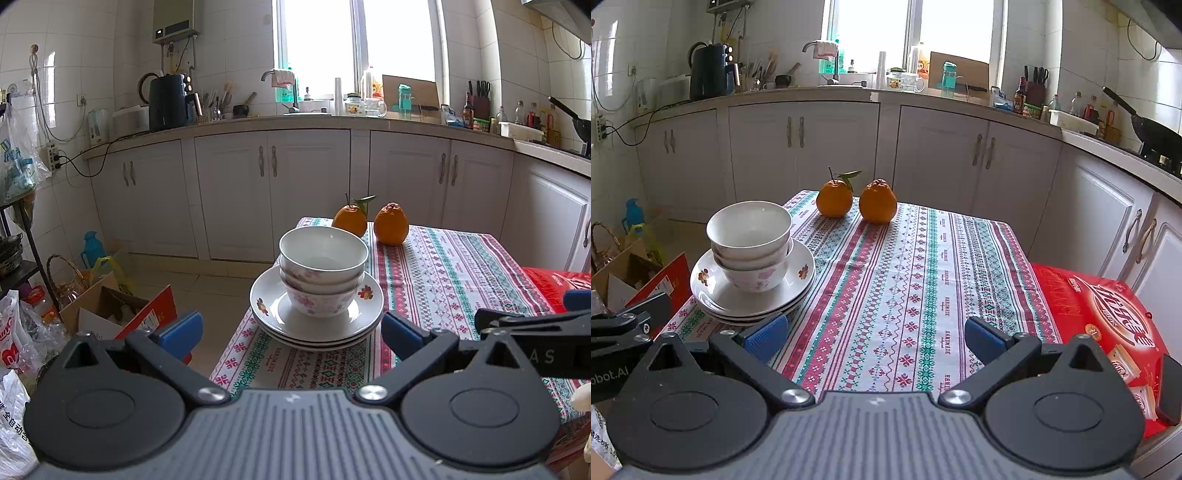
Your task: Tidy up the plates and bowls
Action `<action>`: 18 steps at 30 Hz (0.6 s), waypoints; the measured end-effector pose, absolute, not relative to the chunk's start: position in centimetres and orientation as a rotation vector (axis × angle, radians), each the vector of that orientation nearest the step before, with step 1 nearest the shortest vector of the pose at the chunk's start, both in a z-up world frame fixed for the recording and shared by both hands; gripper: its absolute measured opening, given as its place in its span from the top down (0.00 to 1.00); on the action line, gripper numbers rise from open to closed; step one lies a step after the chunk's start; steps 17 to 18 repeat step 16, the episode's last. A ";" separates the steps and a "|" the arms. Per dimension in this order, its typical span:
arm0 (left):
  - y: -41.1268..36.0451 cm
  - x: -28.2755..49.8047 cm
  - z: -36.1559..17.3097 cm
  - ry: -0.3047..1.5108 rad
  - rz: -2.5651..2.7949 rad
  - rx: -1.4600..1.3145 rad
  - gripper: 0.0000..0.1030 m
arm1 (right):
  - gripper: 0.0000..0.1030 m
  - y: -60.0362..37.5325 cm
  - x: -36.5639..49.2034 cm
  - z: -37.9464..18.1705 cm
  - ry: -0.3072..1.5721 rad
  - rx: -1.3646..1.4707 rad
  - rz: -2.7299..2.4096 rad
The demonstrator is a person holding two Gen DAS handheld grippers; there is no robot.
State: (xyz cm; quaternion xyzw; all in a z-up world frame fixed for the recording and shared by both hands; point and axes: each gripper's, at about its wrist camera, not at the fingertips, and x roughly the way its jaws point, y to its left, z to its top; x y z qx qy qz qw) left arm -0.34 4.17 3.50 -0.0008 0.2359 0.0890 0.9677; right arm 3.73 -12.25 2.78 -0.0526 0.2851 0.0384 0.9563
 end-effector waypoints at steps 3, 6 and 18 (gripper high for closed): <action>4.2 -0.3 3.5 0.478 0.180 -0.001 0.01 | 0.00 -12.3 3.7 2.8 0.579 -0.107 0.078; 4.2 -0.3 3.5 0.478 0.181 -0.001 0.01 | 0.00 -12.3 3.7 2.8 0.579 -0.106 0.078; 4.2 -0.1 3.2 0.485 0.183 -0.002 0.01 | 0.00 -12.3 3.9 2.7 0.582 -0.109 0.075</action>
